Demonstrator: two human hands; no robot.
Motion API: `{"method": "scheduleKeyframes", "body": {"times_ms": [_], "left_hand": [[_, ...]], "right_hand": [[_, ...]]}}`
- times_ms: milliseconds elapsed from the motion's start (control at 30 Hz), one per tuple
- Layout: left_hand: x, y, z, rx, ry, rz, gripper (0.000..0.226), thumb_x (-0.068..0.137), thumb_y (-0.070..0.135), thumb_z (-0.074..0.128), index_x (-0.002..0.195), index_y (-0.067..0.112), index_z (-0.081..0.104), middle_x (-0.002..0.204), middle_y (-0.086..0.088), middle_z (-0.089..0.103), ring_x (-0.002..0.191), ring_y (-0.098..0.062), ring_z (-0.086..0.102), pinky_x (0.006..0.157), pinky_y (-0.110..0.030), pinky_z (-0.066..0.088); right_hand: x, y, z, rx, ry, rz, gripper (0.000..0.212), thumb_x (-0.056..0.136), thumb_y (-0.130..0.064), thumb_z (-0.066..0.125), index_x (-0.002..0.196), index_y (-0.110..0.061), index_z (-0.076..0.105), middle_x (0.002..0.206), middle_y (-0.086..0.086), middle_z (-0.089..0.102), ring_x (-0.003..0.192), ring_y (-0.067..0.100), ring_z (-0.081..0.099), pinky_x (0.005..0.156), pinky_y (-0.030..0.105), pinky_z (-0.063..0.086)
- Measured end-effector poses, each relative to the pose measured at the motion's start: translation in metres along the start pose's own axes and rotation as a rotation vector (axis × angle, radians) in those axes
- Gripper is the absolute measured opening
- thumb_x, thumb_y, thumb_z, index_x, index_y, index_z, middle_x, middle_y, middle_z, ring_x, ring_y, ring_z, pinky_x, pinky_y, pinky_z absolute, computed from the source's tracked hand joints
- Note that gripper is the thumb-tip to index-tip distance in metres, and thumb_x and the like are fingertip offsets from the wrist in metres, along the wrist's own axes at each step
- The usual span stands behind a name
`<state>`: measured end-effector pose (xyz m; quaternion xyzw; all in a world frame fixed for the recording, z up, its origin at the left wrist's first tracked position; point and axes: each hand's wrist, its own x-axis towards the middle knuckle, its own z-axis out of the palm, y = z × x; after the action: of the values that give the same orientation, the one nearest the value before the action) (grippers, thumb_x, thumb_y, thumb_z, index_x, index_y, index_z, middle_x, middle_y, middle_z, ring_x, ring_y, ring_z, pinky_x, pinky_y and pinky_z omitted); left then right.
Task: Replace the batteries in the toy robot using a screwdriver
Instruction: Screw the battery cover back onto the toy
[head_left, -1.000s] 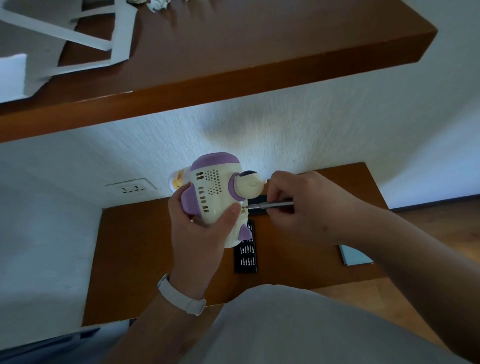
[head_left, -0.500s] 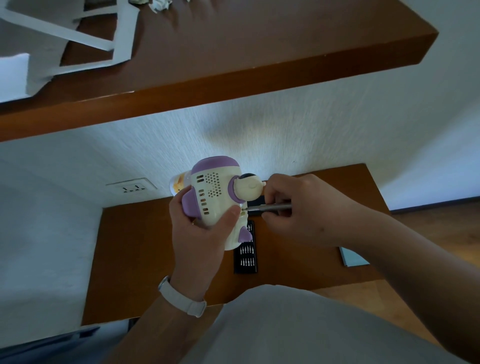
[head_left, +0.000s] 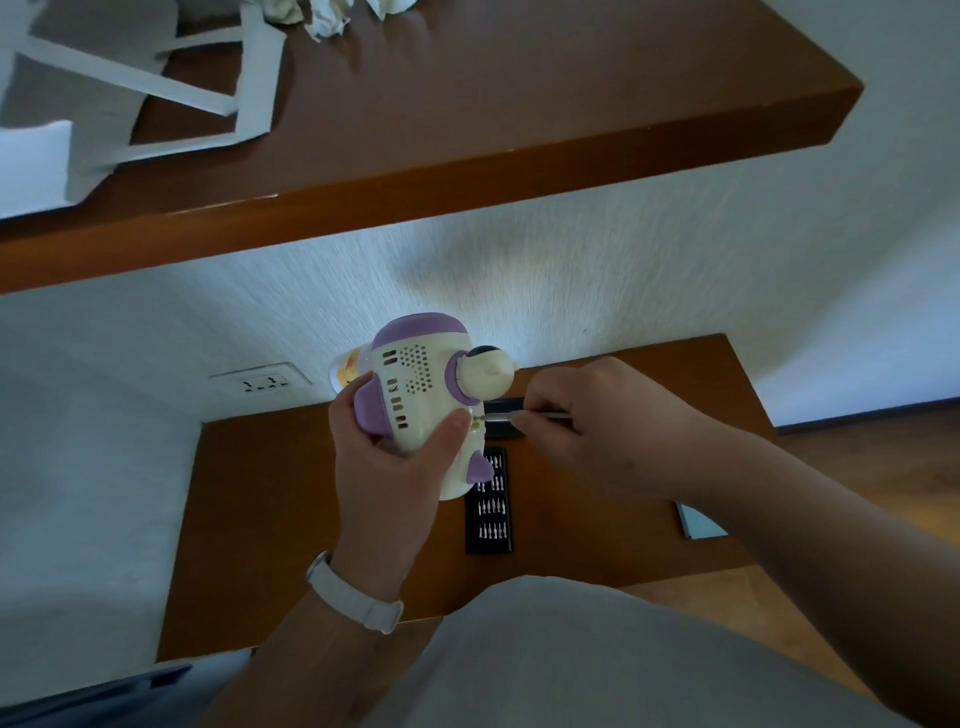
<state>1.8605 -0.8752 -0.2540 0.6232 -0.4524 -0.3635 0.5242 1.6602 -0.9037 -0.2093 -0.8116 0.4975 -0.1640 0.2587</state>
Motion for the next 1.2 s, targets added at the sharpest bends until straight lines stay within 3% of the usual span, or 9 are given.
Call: {"method": "scheduleKeyframes", "body": {"times_ms": [133, 300, 467, 600, 700, 800, 967, 1100, 1200], "left_hand": [[-0.001, 0.001, 0.002, 0.011, -0.013, 0.027, 0.076, 0.053, 0.055, 0.08, 0.118, 0.041, 0.042, 0.115, 0.013, 0.062, 0.1, 0.0, 0.066, 0.063, -0.015, 0.057], [0.0, 0.0, 0.005, -0.009, -0.024, 0.028, 0.068, 0.055, 0.044, 0.083, 0.109, 0.05, 0.042, 0.11, 0.017, 0.062, 0.095, 0.008, 0.065, 0.061, -0.011, 0.055], [0.001, -0.003, 0.004, 0.004, -0.026, 0.026, 0.067, 0.053, 0.051, 0.083, 0.106, 0.054, 0.042, 0.111, 0.018, 0.063, 0.096, 0.004, 0.066, 0.061, -0.012, 0.055], [0.0, -0.004, 0.003, 0.001, -0.037, 0.023, 0.068, 0.053, 0.051, 0.082, 0.108, 0.054, 0.041, 0.112, 0.016, 0.063, 0.096, 0.003, 0.066, 0.061, -0.013, 0.056], [-0.001, -0.003, 0.002, 0.005, -0.044, 0.02, 0.069, 0.052, 0.053, 0.081, 0.108, 0.053, 0.041, 0.112, 0.017, 0.062, 0.098, 0.003, 0.065, 0.061, -0.014, 0.056], [-0.002, -0.003, 0.001, -0.003, -0.044, 0.014, 0.069, 0.053, 0.052, 0.082, 0.109, 0.052, 0.042, 0.11, 0.017, 0.064, 0.097, 0.003, 0.066, 0.062, -0.014, 0.056], [-0.001, -0.004, -0.003, 0.001, -0.032, 0.013, 0.068, 0.056, 0.049, 0.082, 0.11, 0.051, 0.041, 0.112, 0.016, 0.063, 0.095, 0.004, 0.066, 0.061, -0.013, 0.055], [-0.004, -0.005, -0.005, 0.023, -0.02, 0.011, 0.071, 0.054, 0.052, 0.081, 0.112, 0.049, 0.04, 0.111, 0.018, 0.061, 0.095, 0.008, 0.064, 0.061, -0.011, 0.054], [-0.006, -0.007, -0.007, 0.014, -0.011, 0.003, 0.073, 0.054, 0.05, 0.083, 0.115, 0.045, 0.041, 0.112, 0.017, 0.062, 0.096, 0.005, 0.065, 0.061, -0.013, 0.055]], "right_hand": [[-0.002, -0.003, -0.003, 0.061, 0.019, -0.022, 0.006, 0.09, -0.028, 0.064, 0.093, -0.022, 0.062, 0.064, -0.01, 0.06, 0.051, 0.01, 0.057, 0.051, 0.014, 0.046], [-0.001, -0.004, -0.009, 0.063, -0.008, 0.027, 0.01, 0.088, -0.021, 0.065, 0.089, -0.023, 0.055, 0.065, -0.009, 0.061, 0.052, 0.012, 0.059, 0.049, 0.023, 0.05], [0.001, -0.006, -0.009, 0.007, -0.043, 0.044, 0.006, 0.091, -0.026, 0.062, 0.088, -0.023, 0.058, 0.063, -0.008, 0.059, 0.05, 0.011, 0.055, 0.046, 0.018, 0.043], [0.002, -0.005, -0.009, -0.022, -0.062, 0.064, 0.016, 0.095, -0.033, 0.059, 0.086, -0.019, 0.061, 0.06, -0.008, 0.056, 0.045, 0.007, 0.047, 0.048, 0.013, 0.041], [0.003, -0.005, -0.008, -0.014, -0.062, 0.055, 0.022, 0.095, -0.034, 0.057, 0.085, -0.016, 0.063, 0.063, -0.004, 0.06, 0.047, 0.009, 0.049, 0.053, 0.017, 0.042], [0.002, -0.005, -0.008, 0.048, -0.061, 0.035, 0.012, 0.091, -0.033, 0.061, 0.088, -0.021, 0.063, 0.065, -0.007, 0.063, 0.053, 0.012, 0.058, 0.052, 0.021, 0.046], [0.0, -0.005, -0.002, 0.027, -0.069, 0.009, 0.009, 0.088, -0.019, 0.063, 0.092, -0.025, 0.057, 0.066, -0.009, 0.06, 0.055, 0.013, 0.058, 0.049, 0.019, 0.045], [0.001, -0.006, 0.0, -0.005, -0.064, 0.008, 0.004, 0.089, -0.022, 0.063, 0.087, -0.024, 0.061, 0.065, -0.007, 0.061, 0.052, 0.014, 0.057, 0.046, 0.019, 0.042], [0.004, -0.007, 0.0, -0.037, -0.097, 0.016, 0.011, 0.092, -0.029, 0.06, 0.082, -0.024, 0.061, 0.063, -0.005, 0.061, 0.051, 0.014, 0.056, 0.045, 0.021, 0.041]]}}
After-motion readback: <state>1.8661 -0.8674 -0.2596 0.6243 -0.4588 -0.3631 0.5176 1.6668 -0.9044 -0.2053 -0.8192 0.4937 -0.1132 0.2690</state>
